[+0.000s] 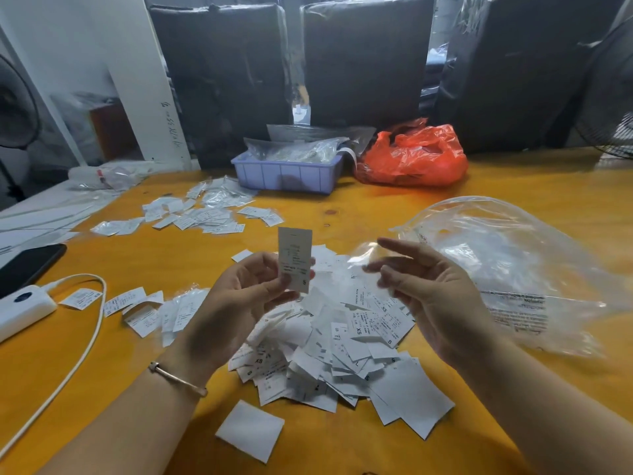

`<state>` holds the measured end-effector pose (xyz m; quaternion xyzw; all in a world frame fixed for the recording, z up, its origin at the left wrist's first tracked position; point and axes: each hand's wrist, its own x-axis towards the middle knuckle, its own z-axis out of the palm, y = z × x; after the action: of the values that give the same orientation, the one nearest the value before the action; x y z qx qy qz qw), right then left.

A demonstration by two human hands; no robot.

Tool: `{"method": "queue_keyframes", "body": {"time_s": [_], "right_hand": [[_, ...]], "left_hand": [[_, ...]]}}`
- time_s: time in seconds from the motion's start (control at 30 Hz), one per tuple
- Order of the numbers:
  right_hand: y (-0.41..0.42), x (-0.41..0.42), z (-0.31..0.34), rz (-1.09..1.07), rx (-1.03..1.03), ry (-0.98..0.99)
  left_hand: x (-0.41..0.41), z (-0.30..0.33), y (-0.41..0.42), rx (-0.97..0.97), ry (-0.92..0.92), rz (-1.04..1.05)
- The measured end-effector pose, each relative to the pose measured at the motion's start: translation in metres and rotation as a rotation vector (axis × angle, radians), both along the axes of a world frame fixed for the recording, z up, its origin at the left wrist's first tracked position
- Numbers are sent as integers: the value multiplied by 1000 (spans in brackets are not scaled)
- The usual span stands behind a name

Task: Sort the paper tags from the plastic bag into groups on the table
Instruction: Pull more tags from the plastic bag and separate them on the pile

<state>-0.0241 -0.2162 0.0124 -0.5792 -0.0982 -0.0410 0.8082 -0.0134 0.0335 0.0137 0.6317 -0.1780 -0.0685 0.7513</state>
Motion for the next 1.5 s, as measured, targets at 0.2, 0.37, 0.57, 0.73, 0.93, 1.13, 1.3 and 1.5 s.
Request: {"method": "queue_keyframes", "body": {"time_s": [0.2, 0.37, 0.57, 0.73, 0.93, 1.13, 1.3, 1.5], "right_hand": [[10, -6, -1, 216, -109, 19], [16, -10, -3, 268, -182, 20], [16, -12, -1, 175, -184, -34], [13, -16, 8, 84, -296, -123], [14, -13, 6, -93, -243, -163], [2, -2, 1, -322, -216, -126], [-1, 0, -3, -308, -409, -181], [8, -8, 7, -39, -656, -140]], "left_hand": [[-9, 7, -8, 65, 10, -137], [-13, 8, -16, 183, 23, -145], [-13, 7, -17, 185, 2, -6], [-13, 7, -20, 252, -56, 48], [-15, 7, -21, 272, -112, 84], [-9, 7, -11, 173, -60, 160], [-8, 7, -11, 181, -16, 145], [-13, 8, -16, 231, -39, -74]]}}
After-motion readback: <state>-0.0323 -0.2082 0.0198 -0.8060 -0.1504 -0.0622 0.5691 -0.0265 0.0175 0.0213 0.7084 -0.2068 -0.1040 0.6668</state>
